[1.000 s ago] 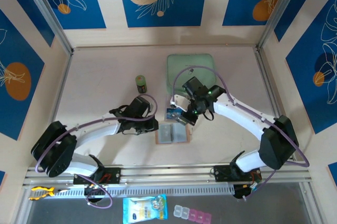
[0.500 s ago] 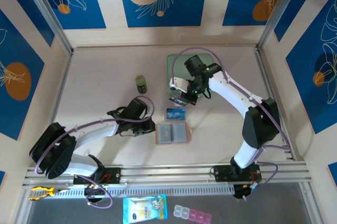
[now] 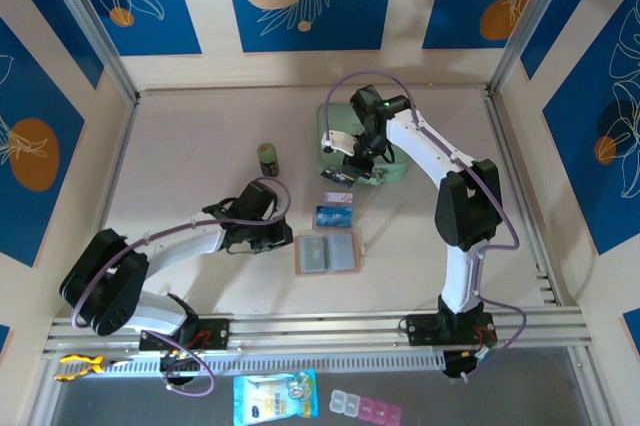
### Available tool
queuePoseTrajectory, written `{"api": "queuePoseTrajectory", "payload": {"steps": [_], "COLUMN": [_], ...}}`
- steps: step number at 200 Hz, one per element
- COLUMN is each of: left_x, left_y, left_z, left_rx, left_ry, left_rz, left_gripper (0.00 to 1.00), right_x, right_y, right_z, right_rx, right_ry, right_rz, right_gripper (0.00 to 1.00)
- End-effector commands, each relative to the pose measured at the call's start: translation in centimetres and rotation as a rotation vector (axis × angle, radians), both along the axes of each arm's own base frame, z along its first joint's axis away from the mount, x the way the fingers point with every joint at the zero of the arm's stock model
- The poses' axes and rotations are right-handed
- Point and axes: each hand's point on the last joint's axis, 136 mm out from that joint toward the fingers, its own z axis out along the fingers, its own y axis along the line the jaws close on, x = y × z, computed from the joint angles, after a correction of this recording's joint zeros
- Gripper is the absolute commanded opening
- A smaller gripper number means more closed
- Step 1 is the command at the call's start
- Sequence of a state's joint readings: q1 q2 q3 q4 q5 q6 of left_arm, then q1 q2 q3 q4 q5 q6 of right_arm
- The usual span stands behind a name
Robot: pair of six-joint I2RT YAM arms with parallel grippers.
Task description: Take the credit cards out of the card holder
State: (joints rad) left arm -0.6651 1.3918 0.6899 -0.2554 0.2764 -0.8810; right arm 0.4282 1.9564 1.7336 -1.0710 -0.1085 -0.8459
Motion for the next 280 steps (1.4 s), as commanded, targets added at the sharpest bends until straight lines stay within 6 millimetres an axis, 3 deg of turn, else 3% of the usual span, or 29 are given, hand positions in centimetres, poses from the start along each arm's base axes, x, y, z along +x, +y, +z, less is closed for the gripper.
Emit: {"api": "queuePoseTrajectory", "payload": {"steps": [1, 90, 100, 123, 158, 187, 225, 280], "left_x": [0.4, 0.2, 0.1, 0.1, 0.1, 0.0, -0.1, -0.2], "left_y": [0.0, 0.9, 0.9, 1.1, 1.2, 1.3, 1.4, 1.5], "left_z": [0.6, 0.4, 0.3, 0.3, 0.4, 0.3, 0.4, 0.5], "left_rx": [-0.006, 0.002, 0.003, 0.001, -0.001, 0.001, -0.003, -0.003], "left_ry": [0.008, 0.017, 0.018, 0.020, 0.016, 0.017, 0.015, 0.011], "left_rz": [-0.007, 0.011, 0.011, 0.016, 0.020, 0.021, 0.023, 0.023], "left_gripper": [0.12, 0.12, 0.11, 0.11, 0.12, 0.11, 0.11, 0.12], "right_x": [-0.4, -0.9, -0.9, 0.0, 1.8, 2.3, 2.1, 2.2], "right_y": [0.1, 0.2, 0.3, 0.2, 0.2, 0.6, 1.2, 1.3], "right_z": [0.2, -2.9, -3.1, -3.3, -2.4, -1.7, -2.3, -3.9], "right_rx": [0.007, -0.033, -0.036, -0.061, -0.060, -0.046, -0.040, -0.067], "right_ry": [0.038, 0.112, 0.112, 0.066, -0.038, -0.082, -0.097, -0.121], "right_rz": [0.042, 0.080, 0.083, 0.065, 0.030, 0.020, 0.015, -0.001], "right_gripper": [0.00, 0.00, 0.04, 0.14, 0.16, 0.14, 0.00, 0.00]}}
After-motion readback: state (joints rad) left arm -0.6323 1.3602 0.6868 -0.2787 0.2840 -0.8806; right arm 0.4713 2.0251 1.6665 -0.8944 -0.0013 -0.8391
